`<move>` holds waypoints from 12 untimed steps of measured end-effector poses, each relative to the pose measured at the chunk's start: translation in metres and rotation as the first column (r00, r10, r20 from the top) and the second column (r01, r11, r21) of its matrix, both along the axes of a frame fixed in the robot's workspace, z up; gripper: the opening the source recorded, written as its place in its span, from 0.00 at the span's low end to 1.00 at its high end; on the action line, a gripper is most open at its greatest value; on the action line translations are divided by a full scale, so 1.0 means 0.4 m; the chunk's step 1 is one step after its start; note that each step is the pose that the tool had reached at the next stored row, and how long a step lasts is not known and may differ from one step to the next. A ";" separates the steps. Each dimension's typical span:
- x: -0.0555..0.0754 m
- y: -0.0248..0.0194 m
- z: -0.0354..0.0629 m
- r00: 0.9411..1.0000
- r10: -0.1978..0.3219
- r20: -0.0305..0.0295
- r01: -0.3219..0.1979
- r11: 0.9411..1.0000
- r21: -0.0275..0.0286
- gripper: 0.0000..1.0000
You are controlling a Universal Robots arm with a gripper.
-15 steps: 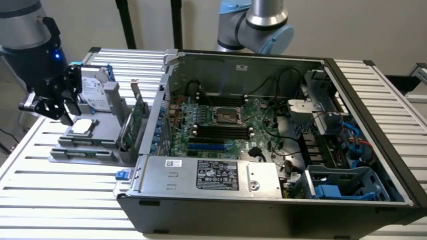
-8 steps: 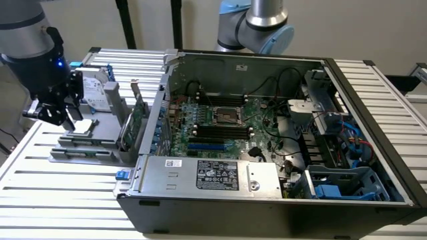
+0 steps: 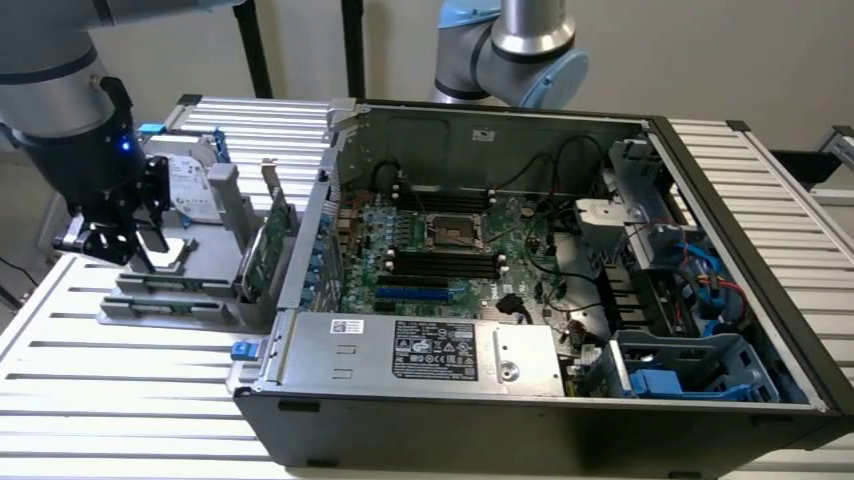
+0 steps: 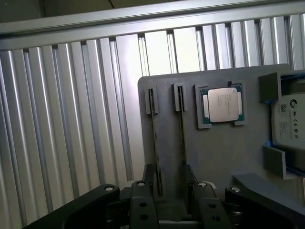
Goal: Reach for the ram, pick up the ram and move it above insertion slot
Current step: 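Pick up the ram and move it above insertion slot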
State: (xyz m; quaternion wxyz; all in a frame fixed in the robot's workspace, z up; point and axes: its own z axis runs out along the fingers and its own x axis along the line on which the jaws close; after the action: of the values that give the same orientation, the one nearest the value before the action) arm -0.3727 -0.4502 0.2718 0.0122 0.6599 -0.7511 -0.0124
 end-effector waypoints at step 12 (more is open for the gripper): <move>0.000 -0.020 -0.054 1.000 0.010 0.000 -0.010 1.000 0.000 0.36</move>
State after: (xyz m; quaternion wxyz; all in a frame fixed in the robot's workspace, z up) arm -0.3727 -0.4581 0.2500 0.0123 0.6638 -0.7477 -0.0123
